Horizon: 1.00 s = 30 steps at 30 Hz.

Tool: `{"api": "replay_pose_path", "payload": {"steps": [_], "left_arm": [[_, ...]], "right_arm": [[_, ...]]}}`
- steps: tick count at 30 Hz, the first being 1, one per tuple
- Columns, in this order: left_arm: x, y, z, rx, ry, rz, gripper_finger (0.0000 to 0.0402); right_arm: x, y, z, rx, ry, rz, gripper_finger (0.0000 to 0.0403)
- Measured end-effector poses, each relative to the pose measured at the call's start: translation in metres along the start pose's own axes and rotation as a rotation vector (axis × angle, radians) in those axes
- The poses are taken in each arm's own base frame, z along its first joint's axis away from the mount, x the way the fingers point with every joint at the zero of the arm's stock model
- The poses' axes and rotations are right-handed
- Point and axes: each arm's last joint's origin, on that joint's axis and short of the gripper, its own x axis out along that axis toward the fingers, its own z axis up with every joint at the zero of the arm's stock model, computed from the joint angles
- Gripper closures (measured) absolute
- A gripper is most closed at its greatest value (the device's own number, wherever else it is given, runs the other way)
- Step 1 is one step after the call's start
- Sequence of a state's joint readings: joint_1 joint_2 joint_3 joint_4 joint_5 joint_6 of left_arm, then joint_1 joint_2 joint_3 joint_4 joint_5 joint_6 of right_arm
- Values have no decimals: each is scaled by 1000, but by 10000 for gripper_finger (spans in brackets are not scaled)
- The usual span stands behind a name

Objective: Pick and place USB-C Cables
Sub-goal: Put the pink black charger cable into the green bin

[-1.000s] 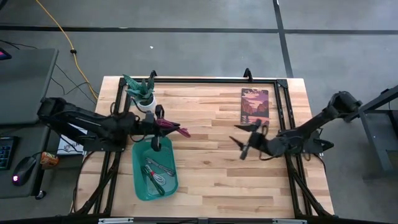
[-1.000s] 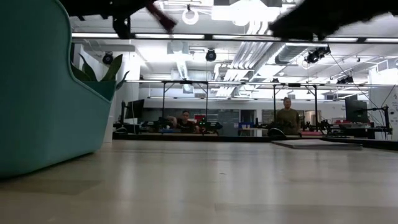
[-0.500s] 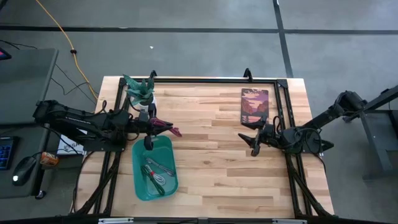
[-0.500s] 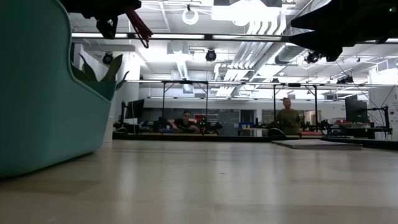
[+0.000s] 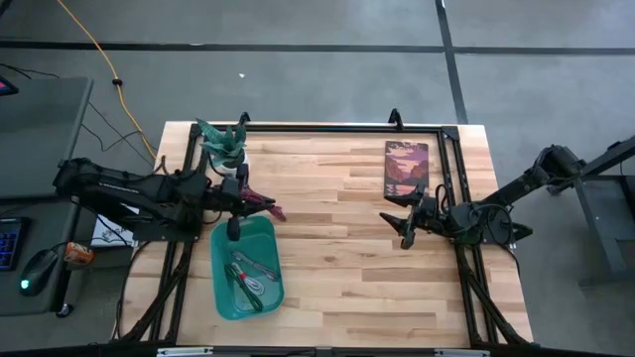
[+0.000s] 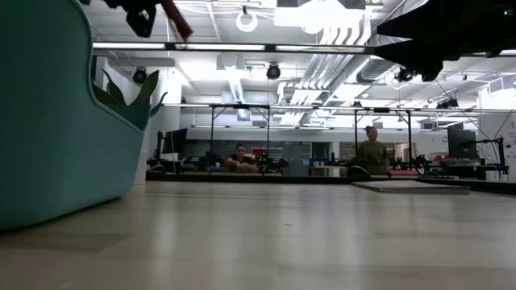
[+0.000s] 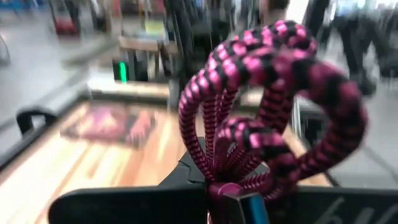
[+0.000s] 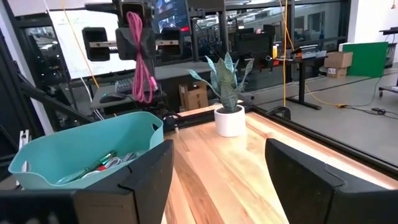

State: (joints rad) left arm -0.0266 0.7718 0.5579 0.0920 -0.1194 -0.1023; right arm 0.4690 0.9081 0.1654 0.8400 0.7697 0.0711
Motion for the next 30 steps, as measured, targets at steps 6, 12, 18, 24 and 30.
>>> {"api": "replay_pose_path", "payload": {"steps": [6, 12, 18, 24, 30], "left_arm": [[-1, -23, 26, -9, 324, -26, 401], [11, -66, 30, 46, 537, -141, 401], [28, -104, 0, 275, 798, -229, 401], [47, -113, -45, 383, 1074, -170, 401], [69, -120, -87, 498, 1227, -166, 401]], "right_arm": [[0, 0, -1, -9, 10, 2, 160], [0, 0, -2, -11, 12, 2, 160], [0, 0, -3, -20, 21, 2, 160], [0, 0, -3, -25, 27, 1, 160], [0, 0, -4, -30, 32, 0, 160]]}}
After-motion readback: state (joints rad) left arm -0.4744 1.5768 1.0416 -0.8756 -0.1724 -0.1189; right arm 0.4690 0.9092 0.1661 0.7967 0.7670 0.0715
